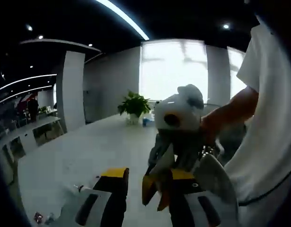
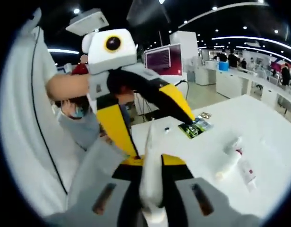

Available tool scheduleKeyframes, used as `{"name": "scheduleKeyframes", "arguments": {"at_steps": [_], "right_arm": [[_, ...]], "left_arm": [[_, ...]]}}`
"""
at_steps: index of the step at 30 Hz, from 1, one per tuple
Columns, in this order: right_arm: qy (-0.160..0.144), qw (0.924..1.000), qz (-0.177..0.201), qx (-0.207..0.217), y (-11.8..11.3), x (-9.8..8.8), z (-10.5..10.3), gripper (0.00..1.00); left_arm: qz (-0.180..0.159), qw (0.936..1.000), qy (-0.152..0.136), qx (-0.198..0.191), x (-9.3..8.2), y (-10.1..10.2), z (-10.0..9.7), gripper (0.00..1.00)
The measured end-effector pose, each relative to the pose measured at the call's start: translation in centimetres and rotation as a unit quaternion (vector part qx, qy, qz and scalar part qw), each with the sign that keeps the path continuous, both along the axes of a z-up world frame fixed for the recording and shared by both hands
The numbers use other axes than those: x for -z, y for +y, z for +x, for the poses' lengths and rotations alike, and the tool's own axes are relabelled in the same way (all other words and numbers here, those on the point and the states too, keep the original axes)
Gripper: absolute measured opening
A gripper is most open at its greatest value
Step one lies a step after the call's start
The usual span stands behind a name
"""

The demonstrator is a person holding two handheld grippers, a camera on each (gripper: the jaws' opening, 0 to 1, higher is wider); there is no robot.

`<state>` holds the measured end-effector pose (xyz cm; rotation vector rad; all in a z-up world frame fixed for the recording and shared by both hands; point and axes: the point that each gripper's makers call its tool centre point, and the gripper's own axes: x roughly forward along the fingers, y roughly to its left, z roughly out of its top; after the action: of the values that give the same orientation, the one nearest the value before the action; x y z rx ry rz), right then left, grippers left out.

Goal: Arrange the skincare products in the storage area until every visible bottle or jar stands upright without overlapping.

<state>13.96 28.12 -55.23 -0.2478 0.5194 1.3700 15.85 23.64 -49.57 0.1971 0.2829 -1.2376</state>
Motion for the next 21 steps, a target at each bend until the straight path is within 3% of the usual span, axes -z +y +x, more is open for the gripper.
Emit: {"name": "scheduleKeyframes", "arguments": {"at_steps": [5,8,10,21], "right_arm": [[0.000,0.9999,-0.007,-0.012,0.2,0.3,-0.4,0.12],[0.000,0.9997,-0.013,-0.022,0.1,0.4,-0.8,0.12],[0.002,0.9995,-0.015,-0.028,0.2,0.5,-1.1,0.12],[-0.014,0.9937,-0.056,-0.096,1.0,1.9,-3.3,0.12]], "left_arm": [[0.029,0.9987,0.009,0.041,0.8,-0.5,-1.3,0.25],[0.031,0.9985,0.010,0.045,0.8,-0.6,-1.5,0.23],[0.037,0.9968,0.026,0.065,1.0,-0.6,-2.3,0.18],[0.091,0.9856,0.047,0.135,2.1,-0.5,-4.6,0.10]]}}
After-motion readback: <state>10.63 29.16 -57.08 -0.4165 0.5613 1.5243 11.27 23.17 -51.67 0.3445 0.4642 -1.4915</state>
